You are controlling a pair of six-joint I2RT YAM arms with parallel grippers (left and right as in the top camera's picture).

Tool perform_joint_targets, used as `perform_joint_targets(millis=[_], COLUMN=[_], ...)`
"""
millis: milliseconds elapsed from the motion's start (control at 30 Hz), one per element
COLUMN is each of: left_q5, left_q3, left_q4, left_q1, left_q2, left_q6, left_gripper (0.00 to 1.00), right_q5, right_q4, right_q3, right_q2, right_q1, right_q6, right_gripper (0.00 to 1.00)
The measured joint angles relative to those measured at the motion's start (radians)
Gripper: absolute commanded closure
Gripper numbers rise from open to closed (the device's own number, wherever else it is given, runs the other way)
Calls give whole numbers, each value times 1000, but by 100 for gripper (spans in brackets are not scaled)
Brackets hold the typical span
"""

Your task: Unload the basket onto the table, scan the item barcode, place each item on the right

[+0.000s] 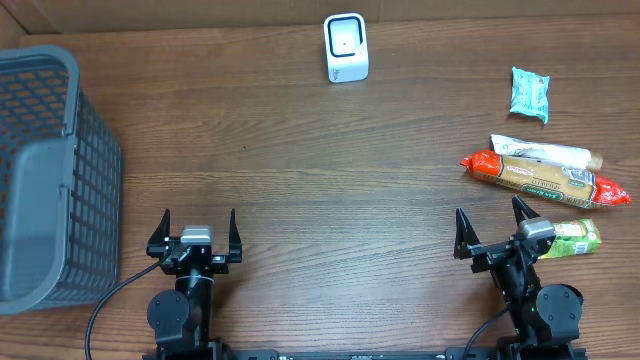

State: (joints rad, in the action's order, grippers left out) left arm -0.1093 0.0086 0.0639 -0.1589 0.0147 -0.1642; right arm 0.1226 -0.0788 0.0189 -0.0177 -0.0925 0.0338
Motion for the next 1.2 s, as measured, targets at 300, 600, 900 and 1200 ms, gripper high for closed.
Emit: perform_joint_targets(millis=[300, 600, 900, 1200], left_q5=[-52, -56, -56, -56], left_q3=[0, 0, 0, 0], left_q4=[-4, -4, -4, -4], left_q1=[0, 0, 0, 0], left_q2=[0, 0, 0, 0], left_q6=[3, 5, 5, 5], left_gripper=[0, 1, 0, 0], right_q5=[0, 0, 0, 0], right_q4=[0, 0, 0, 0], right_q3=[0, 0, 0, 0], right_q2=[0, 0, 0, 0], right_q1=[0, 0, 0, 0], right_q6=[0, 0, 0, 0], right_gripper=[0, 0, 0, 0])
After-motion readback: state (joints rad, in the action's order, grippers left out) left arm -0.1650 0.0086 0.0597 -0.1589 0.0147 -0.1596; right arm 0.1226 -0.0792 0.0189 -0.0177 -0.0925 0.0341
